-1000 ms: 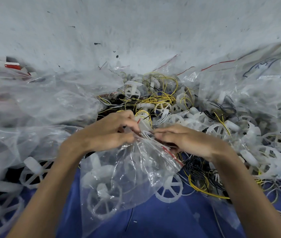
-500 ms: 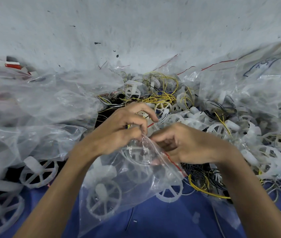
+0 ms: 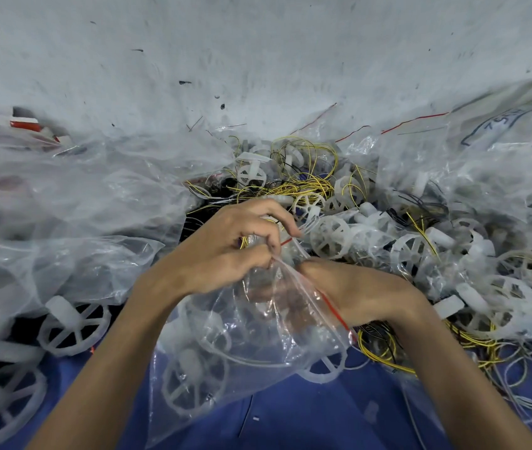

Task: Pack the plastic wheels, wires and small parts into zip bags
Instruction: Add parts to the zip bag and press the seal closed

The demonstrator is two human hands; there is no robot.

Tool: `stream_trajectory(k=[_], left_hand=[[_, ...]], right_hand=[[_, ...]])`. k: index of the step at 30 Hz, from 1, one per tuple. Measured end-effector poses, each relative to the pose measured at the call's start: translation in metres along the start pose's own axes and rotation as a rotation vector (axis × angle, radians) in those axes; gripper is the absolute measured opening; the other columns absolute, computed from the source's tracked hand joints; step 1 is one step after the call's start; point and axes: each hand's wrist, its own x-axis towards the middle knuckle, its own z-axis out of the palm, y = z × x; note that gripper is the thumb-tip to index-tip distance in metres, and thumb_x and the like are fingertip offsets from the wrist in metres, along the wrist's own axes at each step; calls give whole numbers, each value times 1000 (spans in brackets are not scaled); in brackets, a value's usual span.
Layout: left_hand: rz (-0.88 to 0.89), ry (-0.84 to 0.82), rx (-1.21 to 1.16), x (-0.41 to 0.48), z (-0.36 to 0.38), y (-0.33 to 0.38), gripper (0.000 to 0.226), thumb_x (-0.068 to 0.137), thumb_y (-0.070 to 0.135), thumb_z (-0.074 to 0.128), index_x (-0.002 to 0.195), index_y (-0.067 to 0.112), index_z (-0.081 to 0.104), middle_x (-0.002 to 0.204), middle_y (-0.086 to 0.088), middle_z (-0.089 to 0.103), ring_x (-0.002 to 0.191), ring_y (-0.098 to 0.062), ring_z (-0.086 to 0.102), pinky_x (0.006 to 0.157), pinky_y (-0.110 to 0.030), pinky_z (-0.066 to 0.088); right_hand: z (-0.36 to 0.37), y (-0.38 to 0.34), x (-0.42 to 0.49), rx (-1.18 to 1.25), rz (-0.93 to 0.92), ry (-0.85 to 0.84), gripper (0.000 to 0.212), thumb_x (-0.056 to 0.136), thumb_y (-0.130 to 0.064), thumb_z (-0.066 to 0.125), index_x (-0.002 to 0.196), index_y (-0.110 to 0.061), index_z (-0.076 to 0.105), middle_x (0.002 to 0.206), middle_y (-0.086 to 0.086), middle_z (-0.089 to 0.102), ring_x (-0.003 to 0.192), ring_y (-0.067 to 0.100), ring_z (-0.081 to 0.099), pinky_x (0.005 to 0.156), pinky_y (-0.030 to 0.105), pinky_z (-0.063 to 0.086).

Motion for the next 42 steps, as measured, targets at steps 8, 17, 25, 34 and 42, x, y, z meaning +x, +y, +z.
stream_trajectory(k=[8, 17, 25, 34, 42], left_hand=[[33, 27, 31, -2, -7, -5, 14, 70, 3, 51, 63, -1, 62, 110, 7, 61, 105, 3, 51, 84, -14, 35], [67, -8, -48, -7, -16, -8, 24, 63, -7, 48, 55, 13, 59, 87, 4, 71, 108, -19, 56, 87, -33, 43], [-44, -43, -12, -10, -21, -12, 28, 65, 0, 49, 52, 21, 62, 76, 10, 71, 101, -5, 58, 80, -12, 40], [-66, -38, -6, -11, -23, -15, 31, 68, 3, 51, 50, 27, 60, 75, 13, 70, 100, -6, 60, 77, -12, 41], [-78, -56, 14, -9, -21, -18, 27, 70, 6, 51, 54, 24, 64, 79, 19, 68, 98, -12, 62, 83, -30, 46]], right_hand=[[-28, 28, -28, 196, 128, 317, 16, 83, -10, 66, 94, -22, 71, 85, -14, 72, 72, -1, 67, 69, 6, 48], [-14, 89, -18, -78, 433, 188, 19, 79, -22, 73, 97, -19, 70, 86, -10, 67, 76, -3, 59, 67, 7, 41], [20, 104, 6, -115, 519, -118, 30, 68, -21, 81, 94, -26, 68, 88, -5, 60, 82, 15, 57, 62, 22, 43], [-14, 89, -23, 121, 321, 270, 9, 78, -26, 72, 82, -24, 64, 92, -7, 61, 84, 3, 59, 79, 25, 47], [-29, 70, -28, 312, 194, 821, 10, 85, -18, 65, 79, -26, 63, 79, -8, 64, 72, 0, 58, 61, 4, 41]])
